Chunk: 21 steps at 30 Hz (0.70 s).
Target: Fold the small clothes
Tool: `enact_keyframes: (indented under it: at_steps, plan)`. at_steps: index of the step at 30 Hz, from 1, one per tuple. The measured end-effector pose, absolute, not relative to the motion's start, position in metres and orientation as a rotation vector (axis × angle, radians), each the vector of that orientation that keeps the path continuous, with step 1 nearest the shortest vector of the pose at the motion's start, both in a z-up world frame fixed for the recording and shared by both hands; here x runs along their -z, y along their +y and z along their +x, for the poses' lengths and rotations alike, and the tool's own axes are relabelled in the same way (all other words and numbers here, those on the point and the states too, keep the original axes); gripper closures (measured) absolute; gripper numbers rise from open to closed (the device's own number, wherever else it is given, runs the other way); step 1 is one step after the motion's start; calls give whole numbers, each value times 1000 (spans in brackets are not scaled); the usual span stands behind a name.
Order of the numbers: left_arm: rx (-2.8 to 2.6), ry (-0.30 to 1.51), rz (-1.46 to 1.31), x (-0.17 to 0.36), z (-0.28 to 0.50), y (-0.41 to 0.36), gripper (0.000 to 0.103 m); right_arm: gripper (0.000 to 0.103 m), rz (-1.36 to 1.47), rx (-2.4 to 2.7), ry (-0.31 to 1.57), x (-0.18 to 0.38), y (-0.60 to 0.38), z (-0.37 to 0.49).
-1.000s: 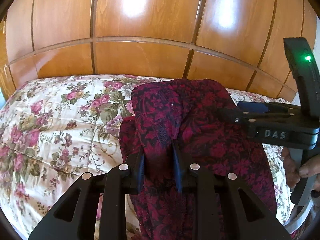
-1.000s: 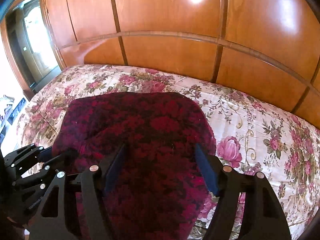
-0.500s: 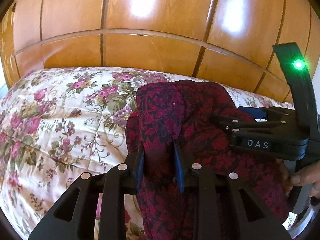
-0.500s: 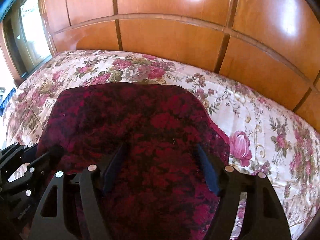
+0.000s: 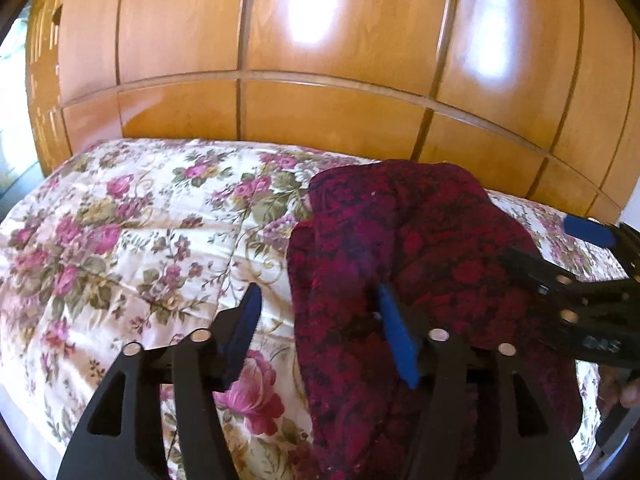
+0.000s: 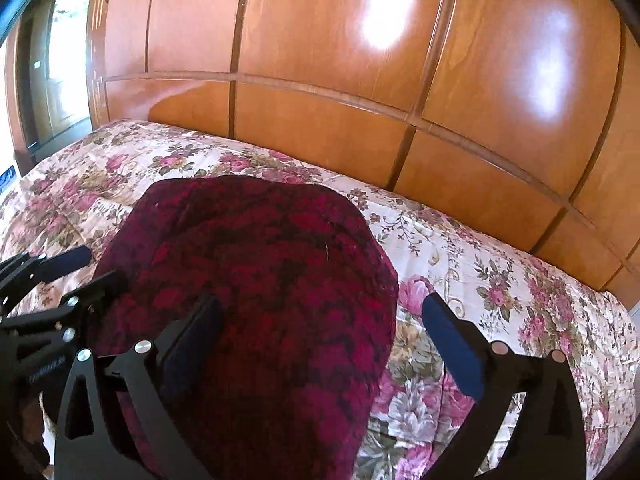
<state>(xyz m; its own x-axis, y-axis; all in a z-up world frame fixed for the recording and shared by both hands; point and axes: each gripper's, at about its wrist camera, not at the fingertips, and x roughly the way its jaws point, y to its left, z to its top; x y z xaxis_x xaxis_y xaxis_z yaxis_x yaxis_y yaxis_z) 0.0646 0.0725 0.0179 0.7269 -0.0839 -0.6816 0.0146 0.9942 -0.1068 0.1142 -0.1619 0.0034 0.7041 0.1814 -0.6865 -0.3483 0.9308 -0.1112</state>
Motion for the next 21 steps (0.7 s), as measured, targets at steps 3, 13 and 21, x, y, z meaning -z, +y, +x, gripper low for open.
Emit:
enact_keyframes:
  at_steps: [3,13,21]
  plan:
    - [63,770,-93,-16,67,73,42,2,-222,-303,740,-3,-170,110]
    - [119,843,-160,-1,80,92,19,2,153,-494,919,23,-230,124]
    - [259,898,-335,16,96,112,13,2,554,-671,1063,74,-270,142]
